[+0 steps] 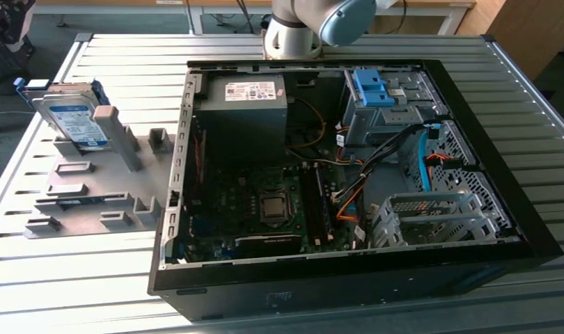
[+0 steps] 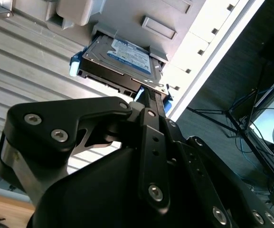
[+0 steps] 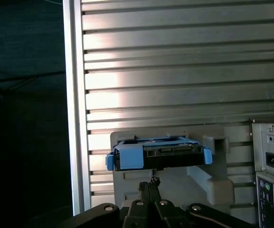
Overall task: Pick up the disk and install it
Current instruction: 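Reach for the disk, then pick up the disk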
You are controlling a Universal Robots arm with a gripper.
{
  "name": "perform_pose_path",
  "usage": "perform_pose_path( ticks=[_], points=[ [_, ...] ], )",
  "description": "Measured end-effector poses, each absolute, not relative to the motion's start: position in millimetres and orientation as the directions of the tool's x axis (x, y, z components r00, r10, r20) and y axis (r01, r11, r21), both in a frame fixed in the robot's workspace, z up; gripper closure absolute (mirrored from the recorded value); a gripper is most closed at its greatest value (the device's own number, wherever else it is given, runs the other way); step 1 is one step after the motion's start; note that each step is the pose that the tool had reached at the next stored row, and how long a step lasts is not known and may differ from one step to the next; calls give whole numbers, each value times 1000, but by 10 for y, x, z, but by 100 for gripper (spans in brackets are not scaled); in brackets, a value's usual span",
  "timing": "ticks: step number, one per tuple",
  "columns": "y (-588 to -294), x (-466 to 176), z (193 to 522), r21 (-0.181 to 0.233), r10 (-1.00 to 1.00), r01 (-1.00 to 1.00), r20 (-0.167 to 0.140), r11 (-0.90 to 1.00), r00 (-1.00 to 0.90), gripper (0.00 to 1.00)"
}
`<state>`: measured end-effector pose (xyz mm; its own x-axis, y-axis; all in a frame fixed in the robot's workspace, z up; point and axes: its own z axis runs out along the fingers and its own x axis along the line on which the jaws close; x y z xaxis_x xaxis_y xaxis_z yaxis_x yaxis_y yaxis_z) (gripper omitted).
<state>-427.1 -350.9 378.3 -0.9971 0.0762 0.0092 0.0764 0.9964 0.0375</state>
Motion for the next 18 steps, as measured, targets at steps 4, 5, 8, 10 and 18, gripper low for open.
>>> perform_pose_path(
  ticks=[4,5,8,10,18],
  points=[
    [-3503,-4271,3783,37,76,76,9,996,-997,89],
    [-3503,-4271,3784,37,76,76,9,996,-997,89],
    [-3503,-4271,3784,37,76,76,9,996,-997,89],
    [-3502,-4271,3783,37,76,76,9,996,-997,89],
    [-3502,-4271,3784,37,64,64,9,997,-998,89]
  ],
)
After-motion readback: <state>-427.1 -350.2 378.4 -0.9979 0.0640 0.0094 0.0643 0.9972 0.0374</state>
